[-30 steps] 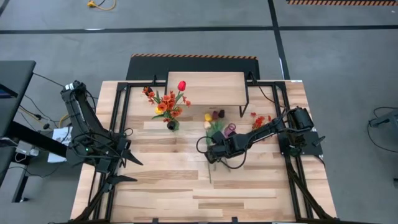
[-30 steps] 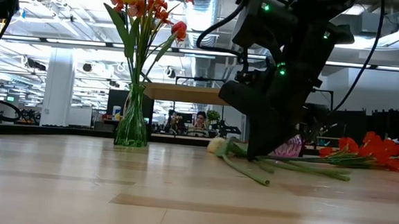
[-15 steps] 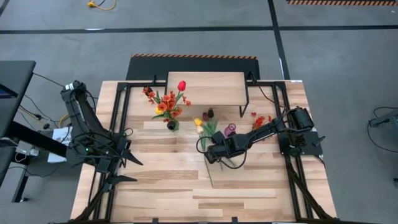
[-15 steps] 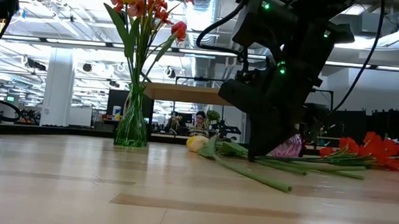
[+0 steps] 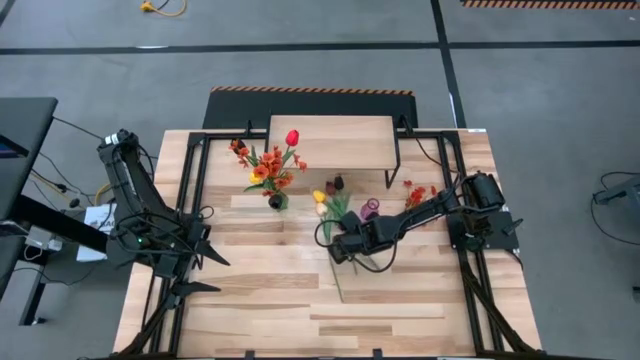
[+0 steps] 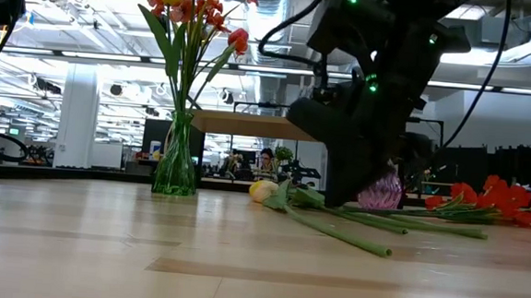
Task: Pick and place flowers into a vace then onto a shelf
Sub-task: Put the yellow tulip into the purple vase
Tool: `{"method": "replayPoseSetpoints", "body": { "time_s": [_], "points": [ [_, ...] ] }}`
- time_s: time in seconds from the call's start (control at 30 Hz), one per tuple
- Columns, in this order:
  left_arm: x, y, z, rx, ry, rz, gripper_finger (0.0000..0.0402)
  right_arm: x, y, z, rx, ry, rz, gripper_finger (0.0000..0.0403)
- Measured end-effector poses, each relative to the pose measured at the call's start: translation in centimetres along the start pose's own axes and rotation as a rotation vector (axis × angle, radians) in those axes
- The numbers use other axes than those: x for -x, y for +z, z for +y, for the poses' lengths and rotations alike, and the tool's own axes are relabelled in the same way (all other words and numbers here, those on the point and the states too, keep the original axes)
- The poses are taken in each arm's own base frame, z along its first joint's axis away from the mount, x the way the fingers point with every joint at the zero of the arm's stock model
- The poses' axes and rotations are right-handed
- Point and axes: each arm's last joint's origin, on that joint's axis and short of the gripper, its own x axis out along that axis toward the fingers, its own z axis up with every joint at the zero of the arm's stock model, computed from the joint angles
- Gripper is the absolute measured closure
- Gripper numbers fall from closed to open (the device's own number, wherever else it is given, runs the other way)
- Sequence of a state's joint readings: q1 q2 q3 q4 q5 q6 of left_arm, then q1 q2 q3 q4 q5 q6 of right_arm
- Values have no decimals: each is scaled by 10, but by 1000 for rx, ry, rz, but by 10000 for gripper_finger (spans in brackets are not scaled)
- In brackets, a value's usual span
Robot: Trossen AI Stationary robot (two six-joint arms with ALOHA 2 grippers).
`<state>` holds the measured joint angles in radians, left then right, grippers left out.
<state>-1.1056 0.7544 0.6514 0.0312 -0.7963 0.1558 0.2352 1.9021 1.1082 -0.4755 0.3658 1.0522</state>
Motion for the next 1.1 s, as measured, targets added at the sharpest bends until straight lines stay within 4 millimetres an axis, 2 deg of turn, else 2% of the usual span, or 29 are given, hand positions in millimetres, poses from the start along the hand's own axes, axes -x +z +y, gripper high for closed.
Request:
{"method": "replayPoseSetpoints", "body": {
  "time_s": [0.53,1.1],
  "points": [
    [0,-2,0,6,-5,19,145,3,3,3,36,4,-6,392],
    [0,-2,0,15,-4,18,145,2,3,2,55,2,-2,368]
  ]
}}
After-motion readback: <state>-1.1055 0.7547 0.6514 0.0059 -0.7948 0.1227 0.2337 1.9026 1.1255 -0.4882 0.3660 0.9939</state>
